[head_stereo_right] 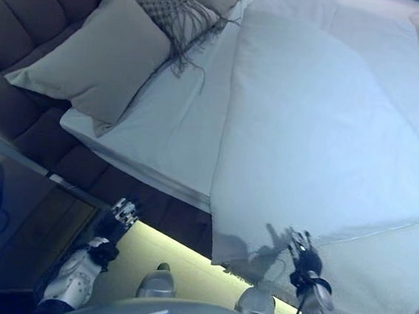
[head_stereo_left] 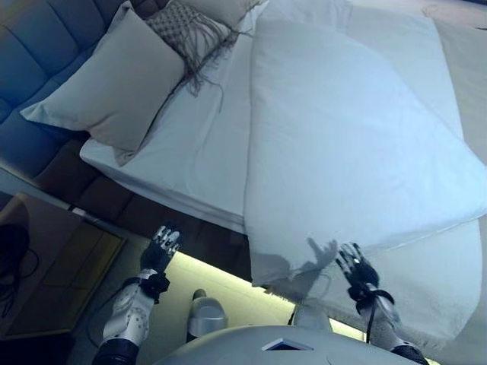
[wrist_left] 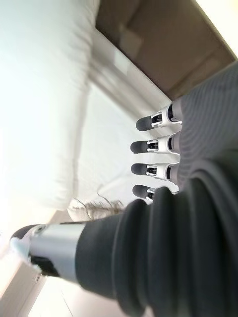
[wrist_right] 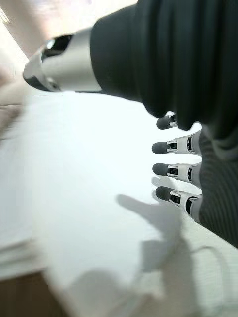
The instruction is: Make the bed neatly
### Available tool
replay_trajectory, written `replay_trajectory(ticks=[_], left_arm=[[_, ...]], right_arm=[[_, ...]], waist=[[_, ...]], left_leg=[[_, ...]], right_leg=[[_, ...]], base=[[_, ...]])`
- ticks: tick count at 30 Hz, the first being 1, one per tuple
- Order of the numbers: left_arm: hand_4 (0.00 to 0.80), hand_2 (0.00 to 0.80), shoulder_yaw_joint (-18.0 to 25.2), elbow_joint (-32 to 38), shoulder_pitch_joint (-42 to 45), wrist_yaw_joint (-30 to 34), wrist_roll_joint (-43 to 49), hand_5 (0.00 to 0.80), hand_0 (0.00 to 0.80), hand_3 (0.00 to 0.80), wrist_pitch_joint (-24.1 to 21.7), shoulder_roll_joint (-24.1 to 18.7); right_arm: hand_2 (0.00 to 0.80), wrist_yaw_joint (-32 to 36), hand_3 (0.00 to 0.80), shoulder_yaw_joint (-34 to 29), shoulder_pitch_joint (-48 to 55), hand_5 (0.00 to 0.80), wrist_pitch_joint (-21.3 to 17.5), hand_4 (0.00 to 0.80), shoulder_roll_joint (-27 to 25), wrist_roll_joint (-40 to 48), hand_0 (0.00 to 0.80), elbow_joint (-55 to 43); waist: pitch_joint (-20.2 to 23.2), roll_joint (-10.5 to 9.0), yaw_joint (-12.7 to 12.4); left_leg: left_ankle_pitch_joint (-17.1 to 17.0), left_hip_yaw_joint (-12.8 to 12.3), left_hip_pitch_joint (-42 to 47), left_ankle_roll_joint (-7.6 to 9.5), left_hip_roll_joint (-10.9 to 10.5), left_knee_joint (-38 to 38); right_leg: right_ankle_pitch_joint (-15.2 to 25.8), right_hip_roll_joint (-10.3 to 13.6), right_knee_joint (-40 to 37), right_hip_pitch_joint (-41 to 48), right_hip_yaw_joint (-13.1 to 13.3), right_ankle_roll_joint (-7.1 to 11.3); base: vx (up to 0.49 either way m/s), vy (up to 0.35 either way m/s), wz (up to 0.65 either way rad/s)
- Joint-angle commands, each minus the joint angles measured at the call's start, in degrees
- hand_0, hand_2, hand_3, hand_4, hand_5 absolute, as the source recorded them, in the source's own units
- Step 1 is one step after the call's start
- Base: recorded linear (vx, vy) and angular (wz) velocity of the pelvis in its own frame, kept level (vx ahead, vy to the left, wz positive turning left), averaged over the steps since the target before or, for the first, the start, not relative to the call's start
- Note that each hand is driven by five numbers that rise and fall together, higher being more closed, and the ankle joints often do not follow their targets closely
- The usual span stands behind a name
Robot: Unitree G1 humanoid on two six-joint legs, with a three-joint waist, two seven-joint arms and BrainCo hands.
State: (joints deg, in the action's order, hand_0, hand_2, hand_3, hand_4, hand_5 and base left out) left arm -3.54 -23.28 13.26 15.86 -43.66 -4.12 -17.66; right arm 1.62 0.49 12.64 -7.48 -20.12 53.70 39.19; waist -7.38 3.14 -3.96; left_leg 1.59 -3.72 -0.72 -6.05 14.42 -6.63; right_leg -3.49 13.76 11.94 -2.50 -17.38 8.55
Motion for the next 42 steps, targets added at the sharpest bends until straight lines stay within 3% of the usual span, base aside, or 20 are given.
replay_trajectory(ticks=[1, 6, 11, 15, 22, 28, 42], left_arm=[[0.000, 0.000, -0.3, 3.2, -3.8, 1.3, -2.6, 0.000, 0.000, 0.000, -1.5, -5.3], [0.000, 0.000, -3.3, 1.1, -10.3, 0.9, -3.4, 0.000, 0.000, 0.000, -1.5, -7.2], [0.000, 0.000, -5.8, 2.4, -14.5, 0.4, -5.3, 0.000, 0.000, 0.000, -2.8, -9.5], [0.000, 0.000, -8.0, 4.8, -16.1, -1.2, -6.1, 0.000, 0.000, 0.000, -2.3, -10.4], [0.000, 0.000, -9.5, 8.7, -18.0, -2.3, -8.0, 0.000, 0.000, 0.000, -0.7, -12.0], [0.000, 0.000, -9.1, 11.1, -18.2, -2.2, -9.0, 0.000, 0.000, 0.000, 0.8, -13.4], [0.000, 0.000, -9.0, 14.6, -18.6, -1.4, -10.1, 0.000, 0.000, 0.000, 0.8, -14.2]], right_arm=[[0.000, 0.6, 0.000, -4.7, -4.9, 0.000, -5.1, 0.000, 0.4, 4.1, 0.000, 5.8], [0.000, 7.4, 0.000, -11.5, -12.1, 0.000, -3.0, 0.000, -1.8, 14.8, 0.000, 19.2], [0.000, 10.9, 0.000, -13.5, -19.2, 0.000, -1.9, 0.000, -5.0, 19.4, 0.000, 27.0], [0.000, 12.0, 0.000, -15.4, -22.7, 0.000, 1.8, 0.000, -9.0, 23.5, 0.000, 31.2], [0.000, 12.6, 0.000, -16.4, -27.1, 0.000, 6.1, 0.000, -14.6, 26.1, 0.000, 34.7], [0.000, 13.0, 0.000, -16.0, -28.9, 0.000, 8.5, 0.000, -17.5, 26.7, 0.000, 36.4], [0.000, 15.4, 0.000, -16.1, -32.4, 0.000, 10.1, 0.000, -19.7, 27.9, 0.000, 36.9]], waist=[[-2.1, -1.36, -1.0], [-4.9, 0.13, -0.7], [-8.9, 1.30, -1.8], [-10.7, 2.72, -2.7], [-12.8, 4.09, -4.4], [-14.2, 4.13, -5.4], [-16.5, 5.28, -7.4]], left_leg=[[-2.5, 3.6, -4.9, -1.45, 0.5, -3.8], [-1.6, 3.1, -10.4, -2.16, -0.3, -6.2], [-1.7, 4.2, -17.4, -2.82, -0.9, -9.1], [-2.1, 5.4, -21.1, -3.29, -1.6, -10.9], [-2.6, 7.3, -25.8, -3.79, -2.3, -12.8], [-0.6, 9.4, -28.9, -3.53, -3.5, -17.6], [-0.8, 9.7, -32.7, -2.00, -7.1, -17.6]], right_leg=[[3.6, 4.8, -0.9, -0.1, 3.3, 1.80], [4.1, 8.2, 2.0, -6.3, 5.0, 3.40], [6.0, 9.4, 2.5, -12.2, 5.1, 4.02], [5.7, 10.5, 3.7, -14.5, 5.5, 4.14], [4.1, 10.9, 5.7, -16.8, 4.7, 3.90], [2.7, 12.0, 10.4, -20.3, 5.9, 3.83], [3.5, 12.5, 12.8, -26.4, 6.2, 4.03]], base=[[0.015, 0.105, 0.05], [-0.067, 0.065, 0.00], [-0.199, -0.039, -0.01], [-0.058, -0.009, -0.01], [-0.055, -0.033, 0.12], [0.004, 0.001, 0.19], [0.001, 0.012, 0.09]])
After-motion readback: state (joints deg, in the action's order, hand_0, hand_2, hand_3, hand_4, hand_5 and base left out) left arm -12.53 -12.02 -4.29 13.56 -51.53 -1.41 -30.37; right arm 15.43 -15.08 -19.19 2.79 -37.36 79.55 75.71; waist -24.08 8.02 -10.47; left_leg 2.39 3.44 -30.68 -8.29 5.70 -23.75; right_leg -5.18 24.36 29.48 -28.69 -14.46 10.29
